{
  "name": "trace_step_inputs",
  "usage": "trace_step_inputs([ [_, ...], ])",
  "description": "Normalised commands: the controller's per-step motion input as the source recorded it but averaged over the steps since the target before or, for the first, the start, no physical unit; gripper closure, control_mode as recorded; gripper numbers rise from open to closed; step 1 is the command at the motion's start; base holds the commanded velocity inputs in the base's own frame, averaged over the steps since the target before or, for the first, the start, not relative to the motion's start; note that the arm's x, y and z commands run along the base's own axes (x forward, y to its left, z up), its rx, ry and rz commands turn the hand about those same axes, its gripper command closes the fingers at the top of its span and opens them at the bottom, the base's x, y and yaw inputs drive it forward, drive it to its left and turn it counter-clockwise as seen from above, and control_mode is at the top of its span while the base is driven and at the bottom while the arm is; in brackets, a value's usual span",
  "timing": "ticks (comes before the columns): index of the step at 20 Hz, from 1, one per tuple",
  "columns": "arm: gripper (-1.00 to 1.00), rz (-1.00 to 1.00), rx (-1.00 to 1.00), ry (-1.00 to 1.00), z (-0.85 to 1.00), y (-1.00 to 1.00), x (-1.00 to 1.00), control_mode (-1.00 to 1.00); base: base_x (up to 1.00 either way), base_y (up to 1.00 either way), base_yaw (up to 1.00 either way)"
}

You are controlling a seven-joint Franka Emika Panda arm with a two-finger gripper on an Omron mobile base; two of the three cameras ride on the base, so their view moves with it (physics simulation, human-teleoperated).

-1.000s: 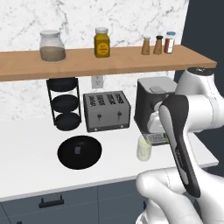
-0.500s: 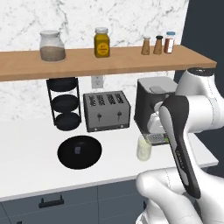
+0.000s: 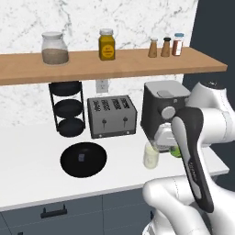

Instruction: Grab a lemon wedge from the fridge and one ice cube from the ice bowl, and put them in the glass of lemonade.

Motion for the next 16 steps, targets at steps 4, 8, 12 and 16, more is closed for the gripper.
trace_step_inputs([
  [4,1.00,0.00,0.10,0.00,-0.34,0.00,0.00,-1.00,0.00,0.00,0.00],
  [8,1.00,0.00,0.01,0.00,0.01,0.00,0.19,-1.00,0.00,0.00,0.00],
  [12,1.00,0.08,-0.15,-0.04,0.33,0.00,0.31,-1.00,0.00,0.00,0.00],
  [16,1.00,0.13,-0.21,-0.06,0.42,-0.02,0.24,-1.00,0.00,0.00,0.00],
])
